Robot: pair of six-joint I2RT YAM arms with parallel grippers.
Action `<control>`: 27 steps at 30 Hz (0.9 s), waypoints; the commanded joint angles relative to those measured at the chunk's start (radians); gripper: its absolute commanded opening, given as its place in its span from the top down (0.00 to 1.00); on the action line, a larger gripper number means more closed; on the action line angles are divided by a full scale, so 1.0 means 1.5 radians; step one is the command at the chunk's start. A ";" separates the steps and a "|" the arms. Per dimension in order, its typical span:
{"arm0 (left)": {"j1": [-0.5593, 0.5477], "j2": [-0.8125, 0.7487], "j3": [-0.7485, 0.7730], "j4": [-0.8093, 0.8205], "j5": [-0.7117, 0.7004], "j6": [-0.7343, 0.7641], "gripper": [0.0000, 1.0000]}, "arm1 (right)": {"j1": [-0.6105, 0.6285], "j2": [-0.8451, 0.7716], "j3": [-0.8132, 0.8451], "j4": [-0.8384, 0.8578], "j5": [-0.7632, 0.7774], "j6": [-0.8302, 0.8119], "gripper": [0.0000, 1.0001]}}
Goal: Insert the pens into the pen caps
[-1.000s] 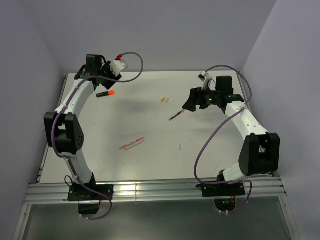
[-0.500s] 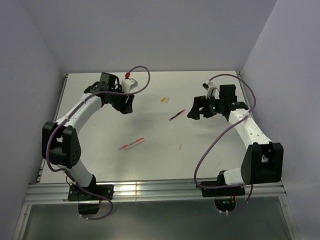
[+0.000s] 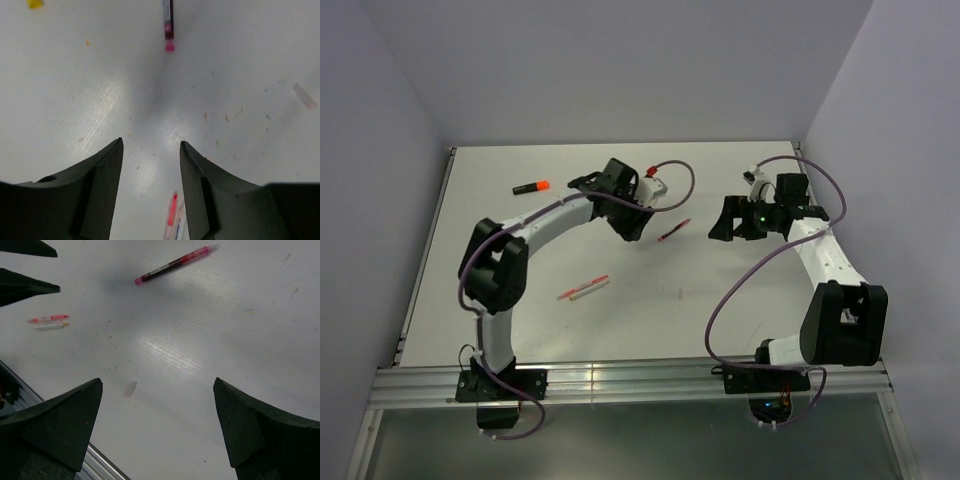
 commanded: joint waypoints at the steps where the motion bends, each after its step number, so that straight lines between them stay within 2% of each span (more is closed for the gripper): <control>1: -0.039 0.067 0.096 0.021 -0.045 -0.063 0.46 | -0.054 0.007 0.004 -0.014 -0.045 0.023 0.00; 5: -0.064 0.164 0.195 0.018 -0.064 -0.100 0.46 | -0.099 0.008 0.011 -0.032 -0.058 0.023 0.01; 8: -0.073 0.205 0.228 0.027 -0.073 -0.104 0.45 | -0.120 0.003 0.012 -0.044 -0.056 0.015 0.01; 22: -0.102 0.324 0.310 0.042 -0.123 -0.054 0.47 | -0.159 0.006 0.027 -0.070 -0.058 -0.005 0.01; 27: -0.102 0.355 0.331 0.021 -0.122 -0.046 0.55 | -0.162 0.009 0.027 -0.072 -0.060 -0.005 0.01</control>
